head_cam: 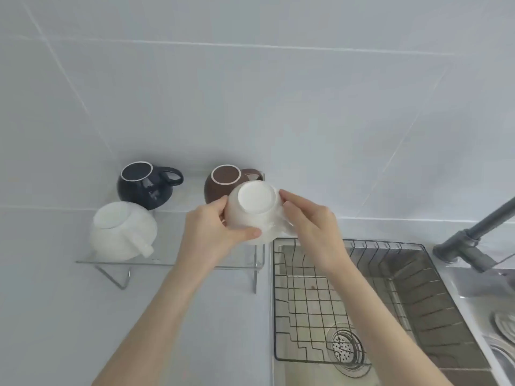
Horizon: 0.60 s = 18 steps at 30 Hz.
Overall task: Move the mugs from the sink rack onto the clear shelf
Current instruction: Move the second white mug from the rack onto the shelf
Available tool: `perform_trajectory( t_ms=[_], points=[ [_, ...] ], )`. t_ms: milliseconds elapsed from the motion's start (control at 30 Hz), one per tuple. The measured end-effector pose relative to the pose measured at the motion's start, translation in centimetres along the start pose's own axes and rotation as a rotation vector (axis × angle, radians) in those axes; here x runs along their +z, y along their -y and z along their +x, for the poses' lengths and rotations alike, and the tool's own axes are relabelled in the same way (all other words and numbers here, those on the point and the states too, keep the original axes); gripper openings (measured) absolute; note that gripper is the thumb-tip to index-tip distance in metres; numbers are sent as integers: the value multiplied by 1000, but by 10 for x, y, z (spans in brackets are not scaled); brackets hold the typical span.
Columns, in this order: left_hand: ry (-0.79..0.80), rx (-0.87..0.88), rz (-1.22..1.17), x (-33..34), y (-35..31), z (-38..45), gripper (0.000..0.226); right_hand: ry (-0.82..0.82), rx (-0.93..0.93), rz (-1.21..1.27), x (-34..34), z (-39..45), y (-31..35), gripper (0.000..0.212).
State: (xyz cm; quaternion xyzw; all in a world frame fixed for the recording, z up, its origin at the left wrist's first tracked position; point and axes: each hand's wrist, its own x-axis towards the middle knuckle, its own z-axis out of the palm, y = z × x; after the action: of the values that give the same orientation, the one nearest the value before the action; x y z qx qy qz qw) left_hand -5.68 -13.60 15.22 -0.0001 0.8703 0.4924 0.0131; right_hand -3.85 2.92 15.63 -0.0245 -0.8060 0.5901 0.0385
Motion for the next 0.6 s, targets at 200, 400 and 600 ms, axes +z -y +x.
perform_trajectory(
  t_ms=[200,400,600],
  points=[
    [44,-71,21,-34,35,2,60,124,24,-4,47,-2,-8,29],
    [120,-89,-11,-38,52,4,71,133,71,24,60,-5,-14,27],
    [157,-72,-8,-37,62,6,65,136,88,50,63,-7,-20,30]
  ],
)
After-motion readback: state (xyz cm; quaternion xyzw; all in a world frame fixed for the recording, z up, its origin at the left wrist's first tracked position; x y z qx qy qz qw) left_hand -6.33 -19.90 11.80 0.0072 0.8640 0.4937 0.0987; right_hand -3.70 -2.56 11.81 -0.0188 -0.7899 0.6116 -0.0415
